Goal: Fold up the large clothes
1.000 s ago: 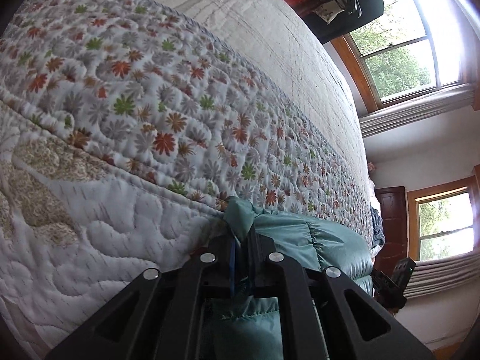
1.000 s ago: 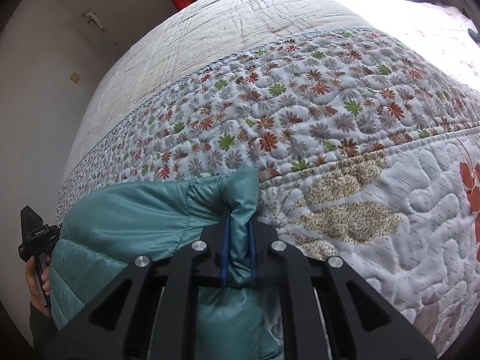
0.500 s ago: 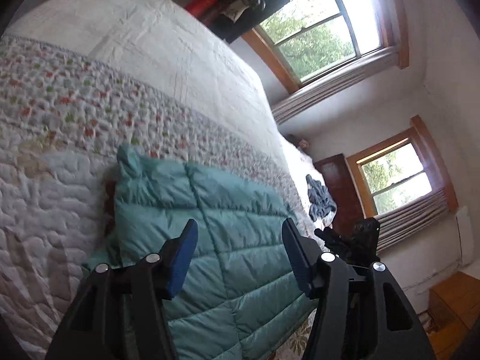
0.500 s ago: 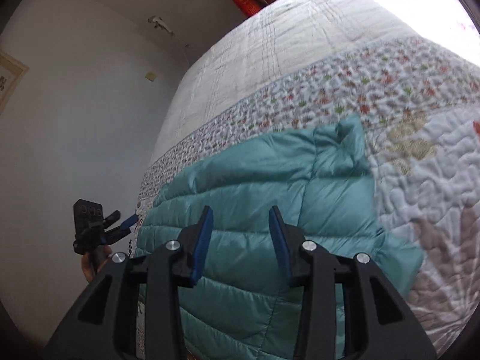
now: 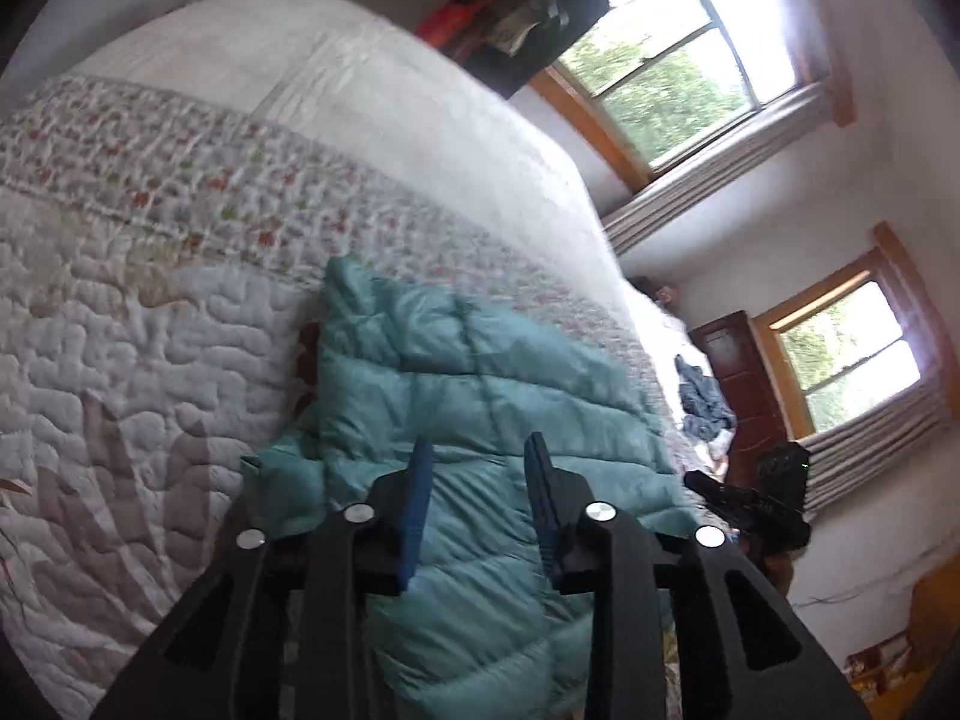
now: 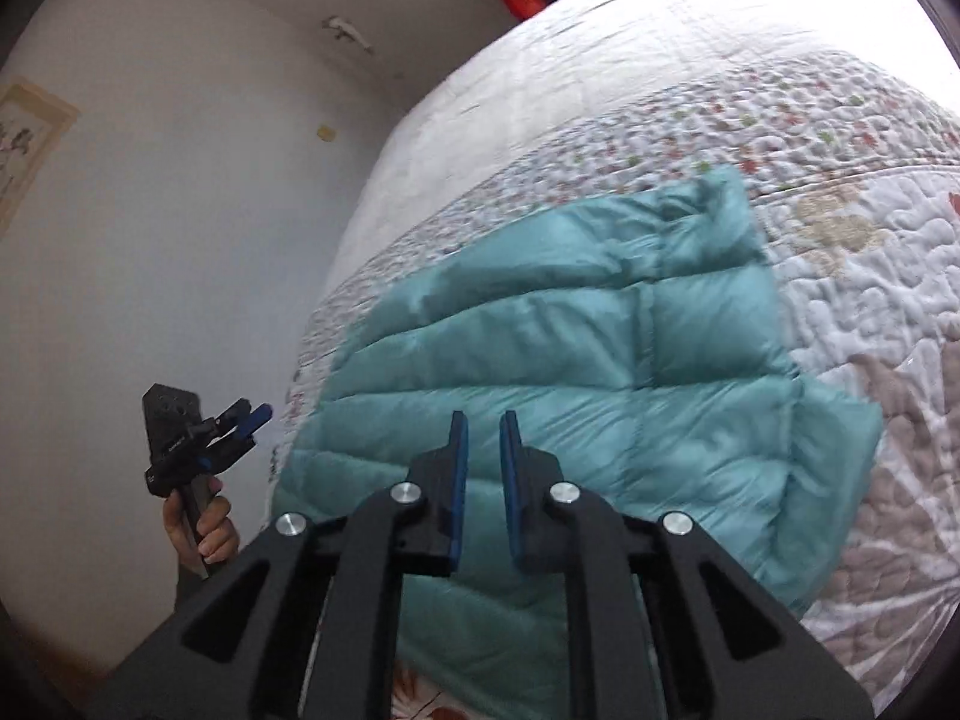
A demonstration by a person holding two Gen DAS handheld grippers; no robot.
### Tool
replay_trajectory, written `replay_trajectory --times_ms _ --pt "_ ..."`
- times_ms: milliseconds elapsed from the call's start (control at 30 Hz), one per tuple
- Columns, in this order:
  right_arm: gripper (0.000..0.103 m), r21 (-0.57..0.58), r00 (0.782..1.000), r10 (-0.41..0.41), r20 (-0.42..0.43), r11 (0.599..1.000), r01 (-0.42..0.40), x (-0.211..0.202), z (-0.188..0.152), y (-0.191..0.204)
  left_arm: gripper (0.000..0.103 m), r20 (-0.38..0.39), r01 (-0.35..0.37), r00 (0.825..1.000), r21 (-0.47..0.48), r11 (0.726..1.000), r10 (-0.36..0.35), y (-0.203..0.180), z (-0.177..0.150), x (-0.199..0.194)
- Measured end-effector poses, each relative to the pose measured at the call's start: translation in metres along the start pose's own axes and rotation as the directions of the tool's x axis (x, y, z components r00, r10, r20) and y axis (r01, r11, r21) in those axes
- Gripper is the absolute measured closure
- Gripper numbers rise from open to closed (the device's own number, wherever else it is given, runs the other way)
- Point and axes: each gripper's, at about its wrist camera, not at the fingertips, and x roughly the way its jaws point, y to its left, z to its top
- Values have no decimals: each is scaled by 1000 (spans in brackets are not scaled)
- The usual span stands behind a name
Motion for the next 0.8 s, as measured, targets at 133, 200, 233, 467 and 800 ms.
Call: replay_trajectory --times_ms 133,200,233,467,800 --pt "92 -28 990 94 -105 995 -97 28 -32 24 68 -133 134 983 23 991 -130 -17 -48 20" --pt "92 -27 990 52 -134 998 -57 49 -41 20 72 -149 50 988 14 999 -47 1 -61 34" --pt "97 -13 988 38 -146 999 -40 58 -44 14 78 -158 30 987 -31 999 -34 17 -65 41" --pt "92 -28 990 17 -139 999 -21 72 -43 22 85 -132 15 991 -37 999 -20 23 -71 17" --pt "99 -35 989 -6 -146 999 1 82 -52 9 78 -251 103 963 8 995 -97 4 -101 53"
